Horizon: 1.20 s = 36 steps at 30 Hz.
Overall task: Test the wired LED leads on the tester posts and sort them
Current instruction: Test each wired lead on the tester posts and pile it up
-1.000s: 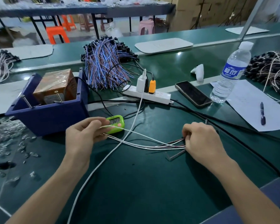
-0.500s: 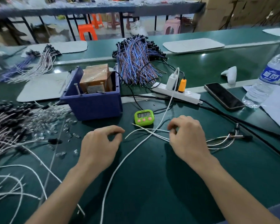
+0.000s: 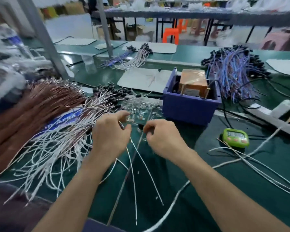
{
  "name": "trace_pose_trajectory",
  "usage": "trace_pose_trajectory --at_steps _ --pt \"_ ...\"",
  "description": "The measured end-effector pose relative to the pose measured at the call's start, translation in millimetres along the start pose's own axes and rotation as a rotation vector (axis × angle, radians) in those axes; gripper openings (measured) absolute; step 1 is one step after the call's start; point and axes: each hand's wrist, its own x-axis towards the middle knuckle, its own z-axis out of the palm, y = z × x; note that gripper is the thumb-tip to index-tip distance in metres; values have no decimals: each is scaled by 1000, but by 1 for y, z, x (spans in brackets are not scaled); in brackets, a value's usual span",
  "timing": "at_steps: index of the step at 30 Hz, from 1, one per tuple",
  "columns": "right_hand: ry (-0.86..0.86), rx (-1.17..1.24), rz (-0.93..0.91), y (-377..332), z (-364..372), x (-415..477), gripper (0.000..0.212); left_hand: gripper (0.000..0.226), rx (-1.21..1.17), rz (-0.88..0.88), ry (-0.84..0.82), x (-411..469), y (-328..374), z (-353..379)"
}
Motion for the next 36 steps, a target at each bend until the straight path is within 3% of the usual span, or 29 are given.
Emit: trace_pose_trajectory --at_steps 3,8,12,14,18,21,26,31,36 --pt "-91 -39 -15 -25 24 27 33 44 104 19 39 16 -34 -4" --pt "-106 -91 -53 -53 55 67 46 50 287 -50 -89 40 -76 -5" --pt "8 -247 -135 -59 74 89 37 22 319 -45 -128 46 -87 2" --pt "55 -282 -131 -58 77 96 28 9 286 -45 -78 47 -89 5" --pt "105 -324 -187 -54 72 96 16 5 172 12 76 44 -87 4" --pt "163 -176 -204 -50 51 87 19 5 6 -21 165 43 -80 -7" --pt "213 61 -149 -39 7 61 18 10 -169 -240 147 48 -75 -27" --pt "267 333 -42 -21 -19 22 25 11 -316 -278 58 42 -52 -30" --pt "319 400 -9 25 -48 -29 20 9 -436 -235 -123 39 -24 -39"
